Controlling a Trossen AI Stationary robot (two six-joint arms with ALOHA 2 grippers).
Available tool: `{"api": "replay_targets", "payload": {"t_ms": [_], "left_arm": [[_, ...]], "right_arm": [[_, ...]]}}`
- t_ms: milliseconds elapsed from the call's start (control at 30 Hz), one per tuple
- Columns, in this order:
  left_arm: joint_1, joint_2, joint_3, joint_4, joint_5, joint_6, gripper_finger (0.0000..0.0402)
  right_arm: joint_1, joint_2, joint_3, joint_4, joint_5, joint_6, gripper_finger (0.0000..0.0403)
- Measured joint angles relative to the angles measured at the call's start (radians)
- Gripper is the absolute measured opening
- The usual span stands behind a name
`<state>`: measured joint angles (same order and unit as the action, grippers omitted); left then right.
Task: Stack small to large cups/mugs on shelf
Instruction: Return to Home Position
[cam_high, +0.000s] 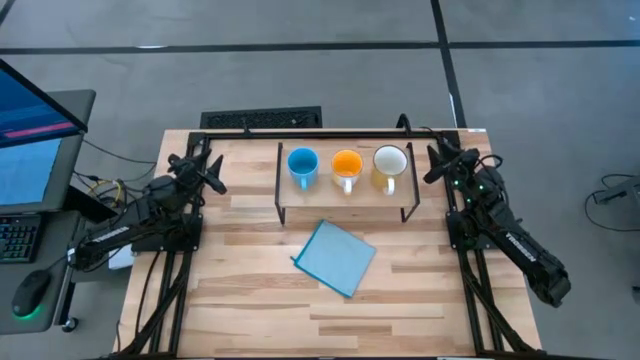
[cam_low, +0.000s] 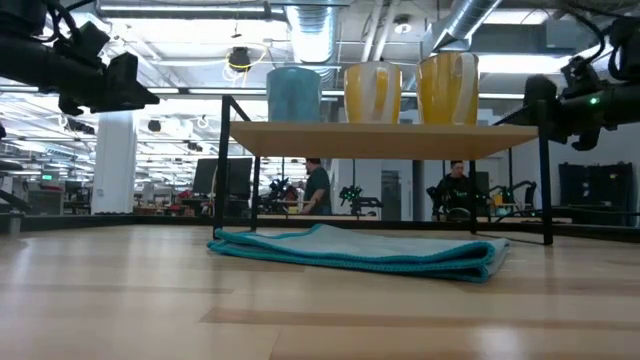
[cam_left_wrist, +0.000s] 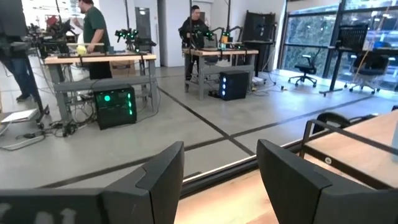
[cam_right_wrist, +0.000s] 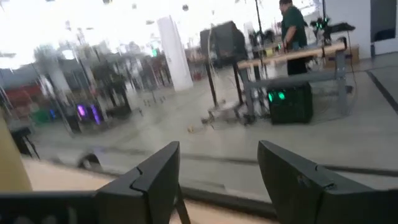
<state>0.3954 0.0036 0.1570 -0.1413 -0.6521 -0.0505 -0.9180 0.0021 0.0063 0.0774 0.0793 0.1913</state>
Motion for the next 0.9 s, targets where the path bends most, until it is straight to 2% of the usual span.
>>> {"api": "replay_targets", "payload": {"t_ms": [67, 267, 567, 700, 800, 900], "left_arm": [[0.0, 0.0, 0.0, -0.015, -0.001, -0.003, 0.0195], [0.0, 0.0, 0.0, -0.074, -0.002, -0.027, 0.0195], [0.0, 0.0, -0.001, -0.069, 0.0, -0.026, 0.0195], [0.0, 0.0, -0.048, -0.012, 0.009, -0.032, 0.0195], [0.0, 0.0, -0.083, 0.092, 0.0, -0.007, 0.0195], [0.0, 0.0, -0.096, 0.09, -0.016, 0.002, 0.0195]], "right_arm": [[0.0, 0.0, 0.0, -0.052, 0.0, -0.029, 0.024], [0.0, 0.01, 0.0, -0.052, 0.0, 0.001, 0.024], [0.0, 0.01, 0.0, -0.052, 0.0, 0.019, 0.024], [0.0, 0.01, 0.0, -0.052, 0.0, 0.019, 0.024], [0.0, 0.01, 0.0, -0.052, 0.0, 0.02, 0.024], [0.0, 0.01, 0.0, -0.052, 0.0, 0.02, 0.024]]}}
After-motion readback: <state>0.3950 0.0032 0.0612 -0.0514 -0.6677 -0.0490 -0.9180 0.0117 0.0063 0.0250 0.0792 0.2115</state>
